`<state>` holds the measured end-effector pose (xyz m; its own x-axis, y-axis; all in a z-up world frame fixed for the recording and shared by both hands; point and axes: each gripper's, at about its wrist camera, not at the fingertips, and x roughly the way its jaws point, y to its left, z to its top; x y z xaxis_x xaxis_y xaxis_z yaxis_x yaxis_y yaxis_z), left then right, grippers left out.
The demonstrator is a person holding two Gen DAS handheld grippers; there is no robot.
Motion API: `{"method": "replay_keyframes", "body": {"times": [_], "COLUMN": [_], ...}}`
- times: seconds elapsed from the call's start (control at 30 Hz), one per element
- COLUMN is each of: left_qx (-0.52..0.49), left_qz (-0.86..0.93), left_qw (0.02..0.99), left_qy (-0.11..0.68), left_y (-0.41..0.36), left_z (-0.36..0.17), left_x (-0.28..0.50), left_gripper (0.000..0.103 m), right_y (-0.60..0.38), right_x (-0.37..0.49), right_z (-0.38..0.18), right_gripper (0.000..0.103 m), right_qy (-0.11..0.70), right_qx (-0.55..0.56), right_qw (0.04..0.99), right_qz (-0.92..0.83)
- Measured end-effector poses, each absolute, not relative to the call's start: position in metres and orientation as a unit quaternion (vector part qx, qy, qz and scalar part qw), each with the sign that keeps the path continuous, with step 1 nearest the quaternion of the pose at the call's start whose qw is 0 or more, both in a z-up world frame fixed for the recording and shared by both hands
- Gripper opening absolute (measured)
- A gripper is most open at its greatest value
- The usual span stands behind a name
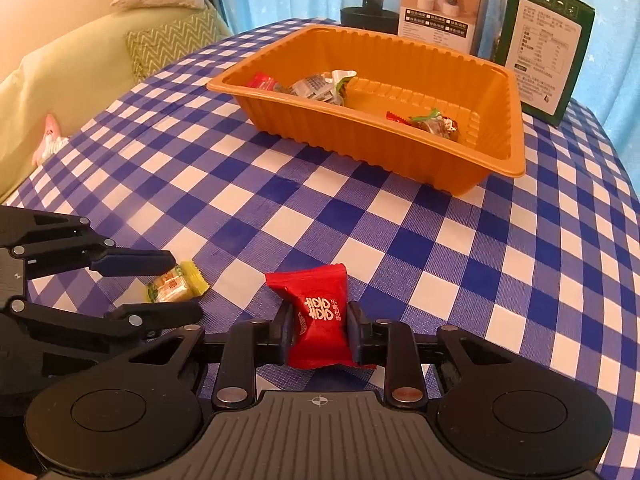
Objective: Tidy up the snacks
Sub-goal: 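Carry both held snacks over the orange tray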
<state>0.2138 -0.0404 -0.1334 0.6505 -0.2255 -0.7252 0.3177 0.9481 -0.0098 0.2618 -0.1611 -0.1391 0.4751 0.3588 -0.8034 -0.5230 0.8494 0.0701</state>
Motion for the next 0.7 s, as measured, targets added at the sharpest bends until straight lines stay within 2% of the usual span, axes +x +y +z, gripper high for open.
{"method": "replay_keyframes", "body": {"times": [0.13,0.27,0.7], "left_qx": [0.065,0.070,0.064], "left_qz": [-0.149,-0.156,-0.149], "left_qw": [0.905,0.903,0.903], "left_qy": [0.393,0.393,0.397], "left_y": [-0.0416,-0.0435,-0.0439], "left_z": [-0.1326,-0.1322,-0.1319], "left_x": [0.2145,0.2135,0.2143], "left_gripper": [0.034,0.020,0.019], "right_y": [-0.1574,-0.1569,-0.1546], "right_x": [0.2584,0.2574,0.2517], "right_z": [-0.1393,-0.1397,-0.1382], "right_gripper": [0.028,0.028,0.028], "right_qy": [0.440,0.440,0.444], "right_qx": [-0.098,-0.100,-0.096], "right_qw": [0.854,0.855,0.856], "right_qz": [0.258,0.258,0.246]}}
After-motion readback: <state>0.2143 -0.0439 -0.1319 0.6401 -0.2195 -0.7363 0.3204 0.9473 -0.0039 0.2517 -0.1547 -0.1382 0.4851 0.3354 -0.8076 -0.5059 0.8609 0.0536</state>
